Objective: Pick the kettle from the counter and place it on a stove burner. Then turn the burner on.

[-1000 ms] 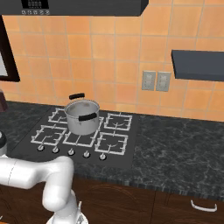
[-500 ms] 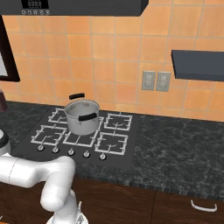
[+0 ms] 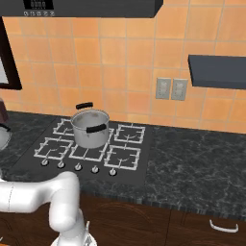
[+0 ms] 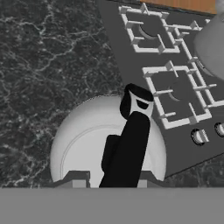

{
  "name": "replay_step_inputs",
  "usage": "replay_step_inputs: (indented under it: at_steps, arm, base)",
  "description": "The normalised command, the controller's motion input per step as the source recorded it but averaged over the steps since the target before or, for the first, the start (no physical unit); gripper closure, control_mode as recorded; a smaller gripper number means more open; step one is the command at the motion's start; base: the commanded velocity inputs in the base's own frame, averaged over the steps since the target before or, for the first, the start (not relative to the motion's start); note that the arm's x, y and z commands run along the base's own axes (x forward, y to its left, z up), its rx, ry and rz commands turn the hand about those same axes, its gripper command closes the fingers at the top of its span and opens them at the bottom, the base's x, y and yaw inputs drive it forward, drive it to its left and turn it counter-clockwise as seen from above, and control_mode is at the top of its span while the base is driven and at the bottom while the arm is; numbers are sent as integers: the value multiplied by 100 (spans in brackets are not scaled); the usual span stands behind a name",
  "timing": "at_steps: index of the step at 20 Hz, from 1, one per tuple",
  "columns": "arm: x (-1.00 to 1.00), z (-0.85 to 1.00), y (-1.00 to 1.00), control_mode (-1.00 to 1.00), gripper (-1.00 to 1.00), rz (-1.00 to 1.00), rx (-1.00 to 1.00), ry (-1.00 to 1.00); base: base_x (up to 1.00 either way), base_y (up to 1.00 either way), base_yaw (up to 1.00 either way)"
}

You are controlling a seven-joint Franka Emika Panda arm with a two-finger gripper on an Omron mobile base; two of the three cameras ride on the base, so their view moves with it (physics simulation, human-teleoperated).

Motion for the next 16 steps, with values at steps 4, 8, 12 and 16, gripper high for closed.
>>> replay_step_inputs:
  at_steps: [4,8,12,16]
  arm:
    - [3,0,-100,-100,100,-21,-4,-18]
    - [35,1,-100,-100,100,-7,5,-12]
    - [34,0,-100,-100,100,0,16,0]
    - [39,2,-100,-100,100,0,23,0]
  base:
    - [0,0,0]
    - [0,0,0]
    - [0,0,0]
    - [0,0,0]
